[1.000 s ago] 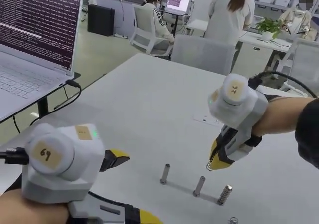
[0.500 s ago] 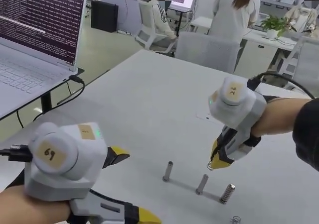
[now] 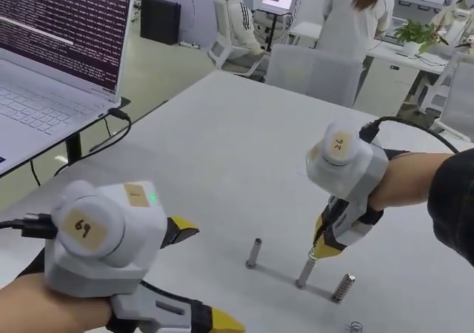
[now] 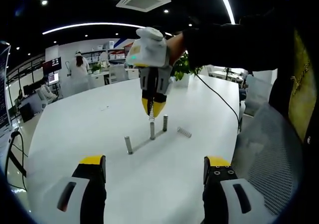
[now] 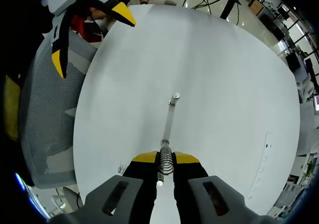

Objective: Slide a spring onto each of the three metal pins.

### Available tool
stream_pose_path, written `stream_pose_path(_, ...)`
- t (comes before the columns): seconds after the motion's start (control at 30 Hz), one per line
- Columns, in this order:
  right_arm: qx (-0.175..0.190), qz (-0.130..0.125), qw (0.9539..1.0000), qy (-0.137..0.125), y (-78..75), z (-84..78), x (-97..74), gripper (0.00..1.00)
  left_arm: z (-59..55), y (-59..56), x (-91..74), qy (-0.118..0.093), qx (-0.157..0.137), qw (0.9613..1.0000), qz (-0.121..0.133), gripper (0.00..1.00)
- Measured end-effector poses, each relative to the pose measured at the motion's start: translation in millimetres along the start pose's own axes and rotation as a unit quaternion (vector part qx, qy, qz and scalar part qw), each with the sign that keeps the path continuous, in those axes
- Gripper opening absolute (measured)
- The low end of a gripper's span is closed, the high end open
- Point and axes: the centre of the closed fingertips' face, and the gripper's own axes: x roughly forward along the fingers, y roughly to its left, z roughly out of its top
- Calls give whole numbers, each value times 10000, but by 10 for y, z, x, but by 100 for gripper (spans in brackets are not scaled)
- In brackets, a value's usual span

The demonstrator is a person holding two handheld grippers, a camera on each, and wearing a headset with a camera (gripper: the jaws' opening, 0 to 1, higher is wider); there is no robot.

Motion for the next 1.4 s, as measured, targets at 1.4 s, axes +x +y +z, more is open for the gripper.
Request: stream_pose_path(1.4, 40, 182, 9997, 127, -15, -60, 178, 8, -59, 22, 7, 56, -75, 10000, -33, 75)
